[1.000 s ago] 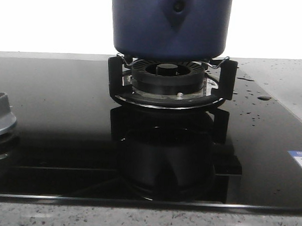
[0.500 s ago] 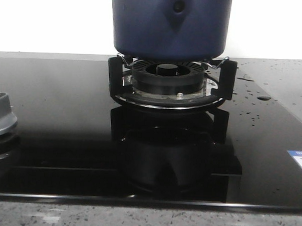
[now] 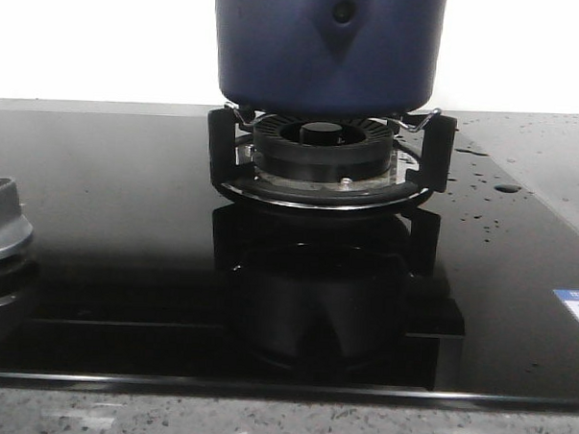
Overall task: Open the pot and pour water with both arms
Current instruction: 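Grasp the light blue ribbed cup with the right gripper and lift it, then tilt the held cup over the open pot with the right gripper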
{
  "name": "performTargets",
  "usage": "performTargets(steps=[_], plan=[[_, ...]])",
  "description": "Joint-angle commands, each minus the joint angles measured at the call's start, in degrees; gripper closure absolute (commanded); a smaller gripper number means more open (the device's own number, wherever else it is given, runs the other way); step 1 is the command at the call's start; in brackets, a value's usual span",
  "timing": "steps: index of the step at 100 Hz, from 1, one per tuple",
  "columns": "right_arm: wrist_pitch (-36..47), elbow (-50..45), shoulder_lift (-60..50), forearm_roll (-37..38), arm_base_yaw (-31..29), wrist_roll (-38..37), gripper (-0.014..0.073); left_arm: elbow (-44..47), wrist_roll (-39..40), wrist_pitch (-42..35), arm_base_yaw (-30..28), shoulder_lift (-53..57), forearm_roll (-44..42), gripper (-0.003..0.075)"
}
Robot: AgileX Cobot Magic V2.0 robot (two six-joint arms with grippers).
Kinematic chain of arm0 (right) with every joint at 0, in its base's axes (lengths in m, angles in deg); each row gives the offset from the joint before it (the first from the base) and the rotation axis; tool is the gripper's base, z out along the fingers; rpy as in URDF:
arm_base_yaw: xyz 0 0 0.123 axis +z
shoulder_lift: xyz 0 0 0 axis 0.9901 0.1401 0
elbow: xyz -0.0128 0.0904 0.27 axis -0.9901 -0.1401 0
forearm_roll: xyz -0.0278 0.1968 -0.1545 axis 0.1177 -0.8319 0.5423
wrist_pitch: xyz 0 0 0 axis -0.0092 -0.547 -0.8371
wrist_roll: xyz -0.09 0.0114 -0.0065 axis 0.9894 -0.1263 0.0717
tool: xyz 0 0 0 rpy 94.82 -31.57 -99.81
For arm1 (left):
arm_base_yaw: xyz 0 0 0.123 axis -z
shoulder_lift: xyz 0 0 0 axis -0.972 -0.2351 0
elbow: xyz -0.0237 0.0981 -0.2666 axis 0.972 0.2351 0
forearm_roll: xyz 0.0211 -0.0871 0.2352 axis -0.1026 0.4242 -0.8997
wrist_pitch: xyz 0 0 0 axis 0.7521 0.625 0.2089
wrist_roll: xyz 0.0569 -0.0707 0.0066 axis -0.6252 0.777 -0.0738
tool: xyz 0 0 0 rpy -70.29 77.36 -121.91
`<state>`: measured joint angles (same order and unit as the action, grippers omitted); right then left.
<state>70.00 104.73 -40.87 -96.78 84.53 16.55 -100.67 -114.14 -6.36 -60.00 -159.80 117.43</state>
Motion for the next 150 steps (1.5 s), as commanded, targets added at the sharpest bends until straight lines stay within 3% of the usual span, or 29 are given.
performTargets(steps=[1, 46, 86, 102, 110, 133, 150], plan=[[10.40, -0.90, 0.98, -1.26, -0.33, -0.26, -0.0003, -2.25, 0.54, -0.04, -0.14, 2.31, 5.35, 0.0510], [24.06, -3.49, 14.24, -7.23, -0.33, -0.26, -0.0003, -2.25, 0.54, -0.04, -0.14, 1.64, 5.49, 0.0510], [35.00, -3.14, 26.28, -7.35, -0.33, -0.57, -0.0002, -2.25, 0.54, -0.04, -0.14, 1.64, 5.49, 0.0510], [36.28, -2.94, 30.64, -7.35, -0.33, -5.58, 0.0001, -2.25, 0.54, -0.15, -0.14, 1.64, 5.72, 0.0510], [37.57, -2.94, 32.64, -7.35, -0.33, -6.60, 0.0042, -2.25, 0.54, -0.26, -0.14, 1.64, 5.87, 0.0510], [40.88, -2.94, 34.34, -6.45, -0.33, -6.69, 0.0267, -1.72, 0.54, -0.65, -0.55, 1.99, 5.87, 0.0510], [39.77, -2.38, 31.87, -2.71, -0.33, -7.02, 0.0323, 1.79, 1.96, -0.08, -4.59, 4.18, 5.58, 0.0510]])
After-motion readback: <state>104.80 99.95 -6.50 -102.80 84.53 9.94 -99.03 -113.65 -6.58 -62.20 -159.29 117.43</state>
